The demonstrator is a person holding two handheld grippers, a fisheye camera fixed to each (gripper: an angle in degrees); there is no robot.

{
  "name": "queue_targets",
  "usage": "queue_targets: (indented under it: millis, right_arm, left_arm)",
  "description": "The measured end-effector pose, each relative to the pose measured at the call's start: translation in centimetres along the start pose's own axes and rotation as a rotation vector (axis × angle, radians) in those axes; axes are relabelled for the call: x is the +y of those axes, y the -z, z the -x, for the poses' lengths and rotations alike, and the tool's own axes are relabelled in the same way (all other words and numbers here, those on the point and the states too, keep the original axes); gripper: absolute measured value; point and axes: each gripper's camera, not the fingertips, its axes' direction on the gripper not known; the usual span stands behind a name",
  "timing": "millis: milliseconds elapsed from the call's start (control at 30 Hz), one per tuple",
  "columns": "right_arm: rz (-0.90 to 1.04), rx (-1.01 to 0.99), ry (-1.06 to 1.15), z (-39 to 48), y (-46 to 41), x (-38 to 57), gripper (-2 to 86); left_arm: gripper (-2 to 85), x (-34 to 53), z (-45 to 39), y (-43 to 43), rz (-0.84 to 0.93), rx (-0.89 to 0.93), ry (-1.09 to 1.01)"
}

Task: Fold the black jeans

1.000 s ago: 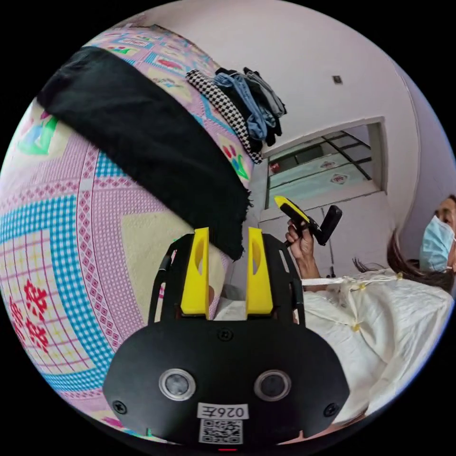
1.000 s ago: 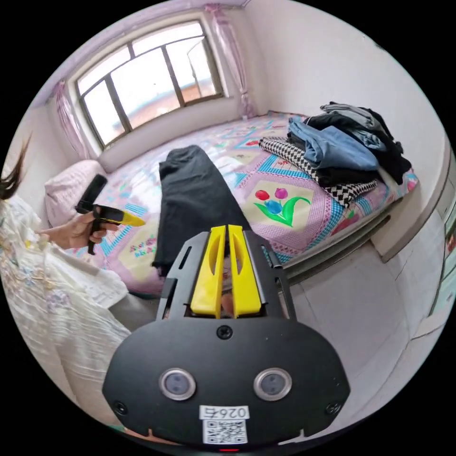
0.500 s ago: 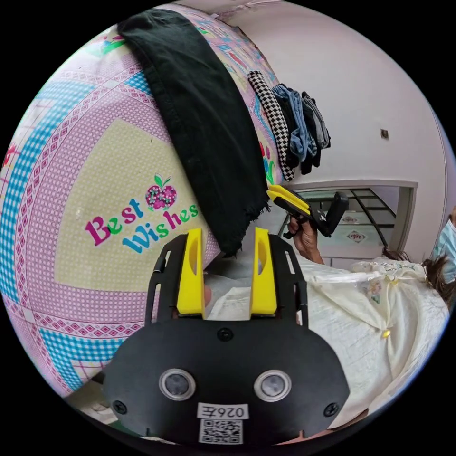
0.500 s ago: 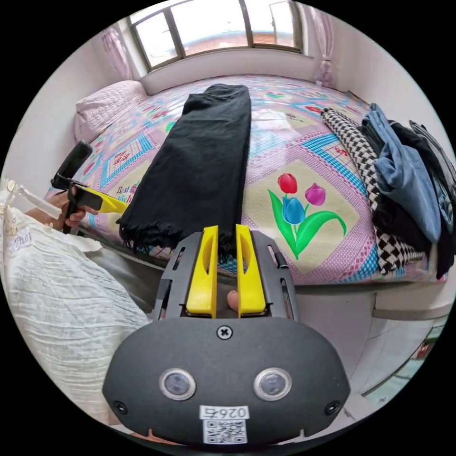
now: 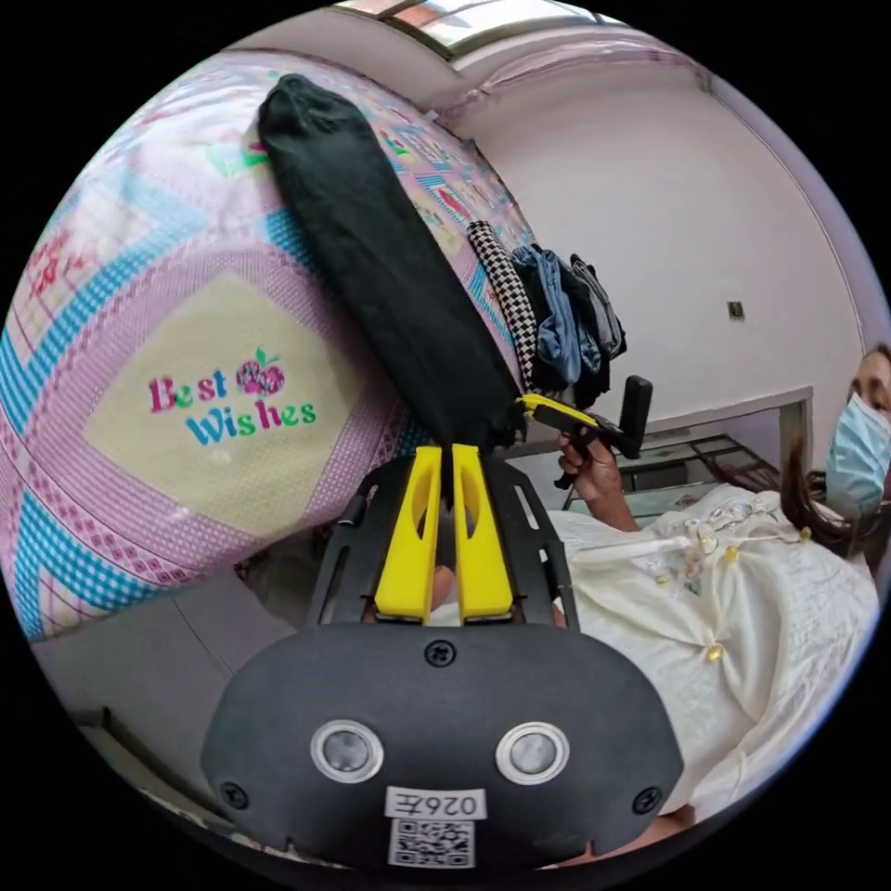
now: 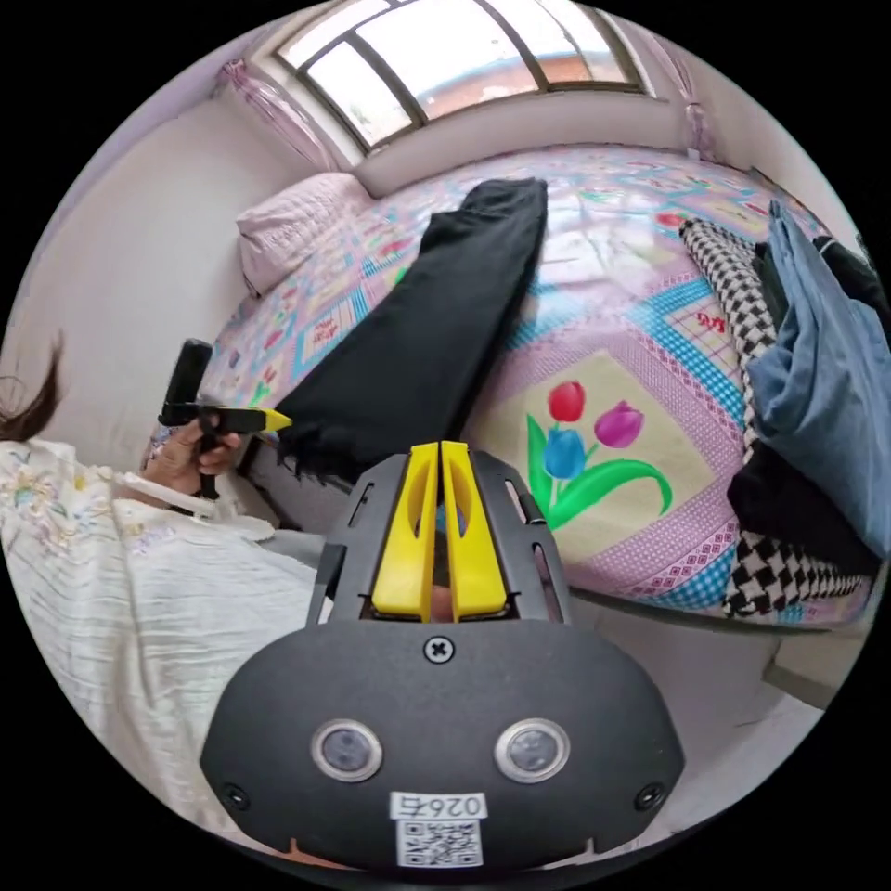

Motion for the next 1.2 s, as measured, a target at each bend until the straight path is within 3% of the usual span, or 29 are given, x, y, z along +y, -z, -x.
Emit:
queue_targets:
  millis: [167,300,433,600,633,733,833,867,933,1000,1100,1200]
  right_arm:
    - [0.144,-0.125,-0.092,-4.0,-1.4,0.3,-0.7]
    - [0.127,-0.132,-0.130,-4.4,2.1,0.7,2.7]
    - [0.106,-0.147,-0.134,-4.5,4.8,0.6,7.5]
    - [0.090,-0.167,-0.120,-4.3,7.2,-2.0,9.8]
    - [0.093,-0.156,-0.108,-4.1,7.4,-2.3,9.8]
    - [0.111,-0.089,-0.020,-2.4,7.2,-4.0,3.7]
    - [0.188,-0.144,0.043,-0.7,8.2,-5.8,-0.7]
    - [0.076,-0.225,0.056,-0.1,11.9,-5.8,-1.0]
    - [0.004,-0.154,0.094,0.4,15.7,-5.0,-1.2]
    - [0.147,-0.080,0.058,-1.6,14.0,-3.2,-1.3]
    - [0.284,-0.311,-0.073,-5.0,11.0,-0.2,-1.2]
    - [0.231,-0.433,-0.165,-6.0,11.3,2.4,-0.6]
  left_arm:
    - [3.2,4.7,6.3,-3.0,0.045,0.111,0.216]
    - [8.1,8.2,6.8,-2.2,-0.023,0.118,0.249]
    - [19.9,10.1,7.0,0.0,-0.133,0.050,0.283]
    - [25.7,8.8,7.6,-0.3,-0.137,0.144,0.295]
    - [24.1,8.1,7.7,-1.1,-0.085,0.144,0.287]
    - [-0.4,6.7,7.9,-4.0,0.119,0.229,0.253]
    - [-0.9,6.8,4.0,-3.8,0.037,0.398,0.121]
    - [-0.9,7.1,1.1,-2.8,0.045,0.332,0.003]
    - [-0.9,8.2,-1.3,-2.2,0.125,0.098,-0.087]
    - [-1.0,9.7,-0.6,-2.7,0.211,0.018,-0.047]
    - [-1.0,12.1,2.5,-3.6,0.268,0.212,0.093]
    - [-1.0,14.1,3.6,-2.6,0.158,0.279,0.163]
